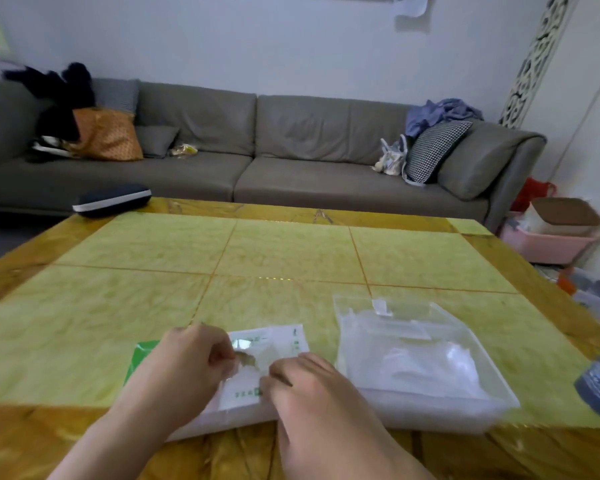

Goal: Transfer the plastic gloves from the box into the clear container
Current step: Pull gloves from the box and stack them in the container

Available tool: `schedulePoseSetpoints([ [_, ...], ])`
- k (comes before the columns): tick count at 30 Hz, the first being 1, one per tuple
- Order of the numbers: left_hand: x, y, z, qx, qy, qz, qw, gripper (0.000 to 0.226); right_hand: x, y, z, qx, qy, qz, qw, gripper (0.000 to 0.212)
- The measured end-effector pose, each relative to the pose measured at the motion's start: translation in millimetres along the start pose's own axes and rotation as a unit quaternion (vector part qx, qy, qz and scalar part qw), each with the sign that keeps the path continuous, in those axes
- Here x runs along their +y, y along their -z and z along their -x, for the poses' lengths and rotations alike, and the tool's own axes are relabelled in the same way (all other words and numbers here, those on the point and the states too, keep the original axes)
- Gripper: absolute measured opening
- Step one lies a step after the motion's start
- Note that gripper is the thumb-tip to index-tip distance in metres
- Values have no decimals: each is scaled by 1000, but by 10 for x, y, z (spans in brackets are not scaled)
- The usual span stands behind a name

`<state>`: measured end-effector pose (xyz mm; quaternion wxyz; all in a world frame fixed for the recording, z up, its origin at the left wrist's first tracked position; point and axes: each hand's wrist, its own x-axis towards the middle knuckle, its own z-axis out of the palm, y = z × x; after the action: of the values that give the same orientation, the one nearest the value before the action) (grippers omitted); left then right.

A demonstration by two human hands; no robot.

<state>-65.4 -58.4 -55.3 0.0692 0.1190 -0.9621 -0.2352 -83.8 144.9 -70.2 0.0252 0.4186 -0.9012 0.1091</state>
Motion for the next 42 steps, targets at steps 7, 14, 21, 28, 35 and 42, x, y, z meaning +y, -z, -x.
schedulePoseSetpoints([
  [7, -7, 81, -57, 80, 33, 115, 990, 18, -30, 21, -10, -8, -25, -16, 1000, 43],
  [14, -88, 221, 28, 68, 22, 183, 981, 7, -38, -2, 23, 7, -32, -35, 999, 39],
  [21, -116, 316, 94, 117, 20, 129, 985, 24, -49, 29, 47, 12, -36, -46, 998, 36],
  [28, 96, 335, 144, 149, 29, 283, 947, 20, -52, 76, 54, 3, -39, -31, 999, 32],
  [35, 256, 268, 209, 62, 9, 253, 965, 25, -149, 152, 23, -48, -39, -14, 998, 24],
  [42, 418, 339, 244, 77, 19, 510, 856, 31, -196, 110, -23, -59, -44, -27, 997, 45],
])
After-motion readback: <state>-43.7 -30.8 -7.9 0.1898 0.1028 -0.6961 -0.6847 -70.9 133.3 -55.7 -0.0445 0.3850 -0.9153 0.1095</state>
